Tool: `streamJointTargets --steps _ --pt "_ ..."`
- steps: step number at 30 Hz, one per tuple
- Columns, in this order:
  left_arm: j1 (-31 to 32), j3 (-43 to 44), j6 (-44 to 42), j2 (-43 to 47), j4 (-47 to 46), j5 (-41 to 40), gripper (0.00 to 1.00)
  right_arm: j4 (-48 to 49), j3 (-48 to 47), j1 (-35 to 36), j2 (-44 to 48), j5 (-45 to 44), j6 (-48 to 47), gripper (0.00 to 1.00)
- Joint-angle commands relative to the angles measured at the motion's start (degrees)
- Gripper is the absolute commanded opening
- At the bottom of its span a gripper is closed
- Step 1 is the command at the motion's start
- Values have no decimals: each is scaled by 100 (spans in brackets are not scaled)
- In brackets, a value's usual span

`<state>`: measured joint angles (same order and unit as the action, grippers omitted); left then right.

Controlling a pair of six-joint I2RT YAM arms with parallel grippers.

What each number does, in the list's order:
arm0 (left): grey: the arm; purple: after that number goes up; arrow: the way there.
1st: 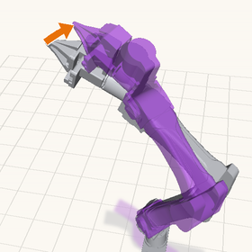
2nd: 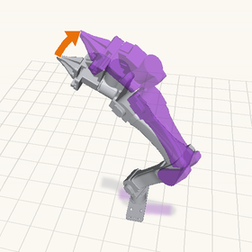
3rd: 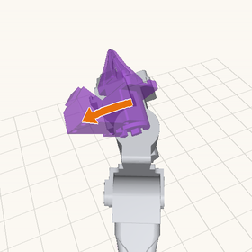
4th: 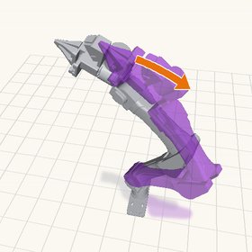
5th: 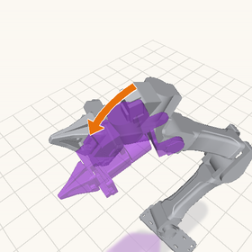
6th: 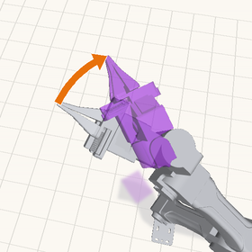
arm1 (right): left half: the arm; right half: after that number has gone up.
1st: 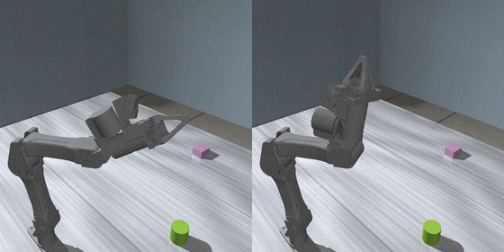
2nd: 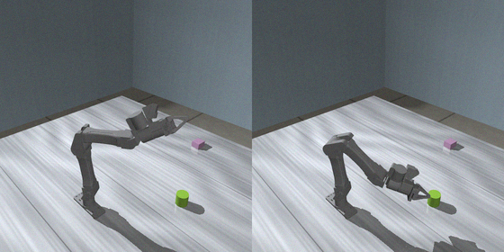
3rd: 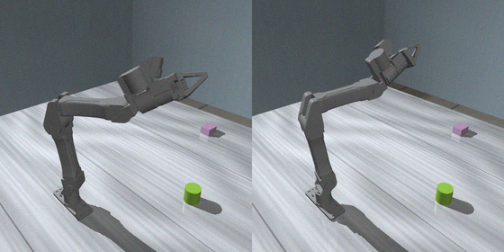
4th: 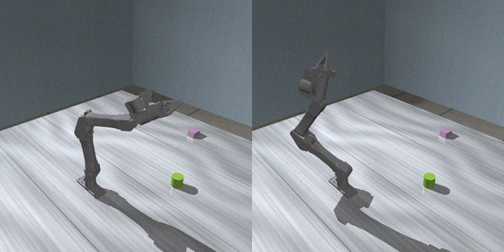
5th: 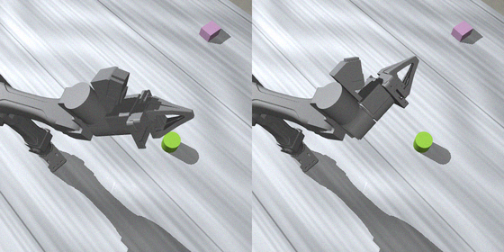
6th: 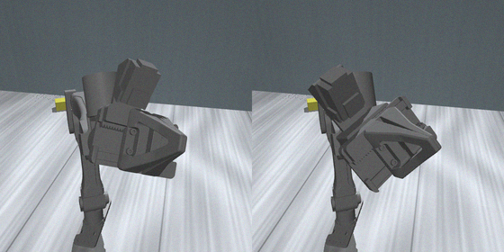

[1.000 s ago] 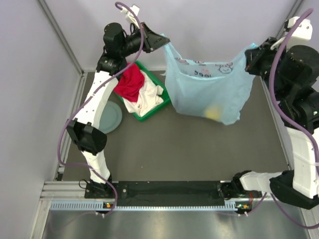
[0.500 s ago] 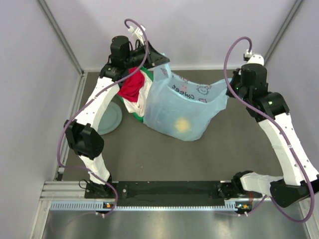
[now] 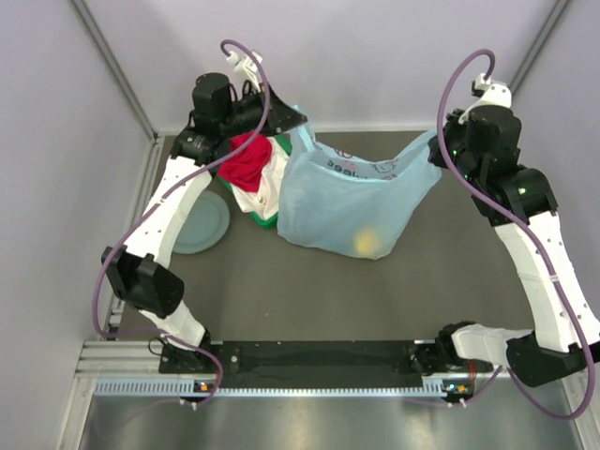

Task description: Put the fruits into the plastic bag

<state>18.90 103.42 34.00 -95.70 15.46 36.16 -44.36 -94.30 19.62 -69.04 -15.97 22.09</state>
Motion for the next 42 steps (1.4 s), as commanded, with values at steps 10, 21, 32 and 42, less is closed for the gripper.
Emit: streamJointTargets --steps 10,21,32,42 --pt "-395 -524 -130 508 44 -803 52 375 88 -63 -110 85 51 27" --pt "-562 -901 -350 947 -456 -1471 99 866 79 -54 179 200 -337 85" --pt "-1212 -1351 -139 1397 -1134 -2043 99 473 -764 -914 -356 137 286 93" --pt "-2426 -1649 47 1334 -668 -2631 99 998 164 -2506 -102 385 579 92"
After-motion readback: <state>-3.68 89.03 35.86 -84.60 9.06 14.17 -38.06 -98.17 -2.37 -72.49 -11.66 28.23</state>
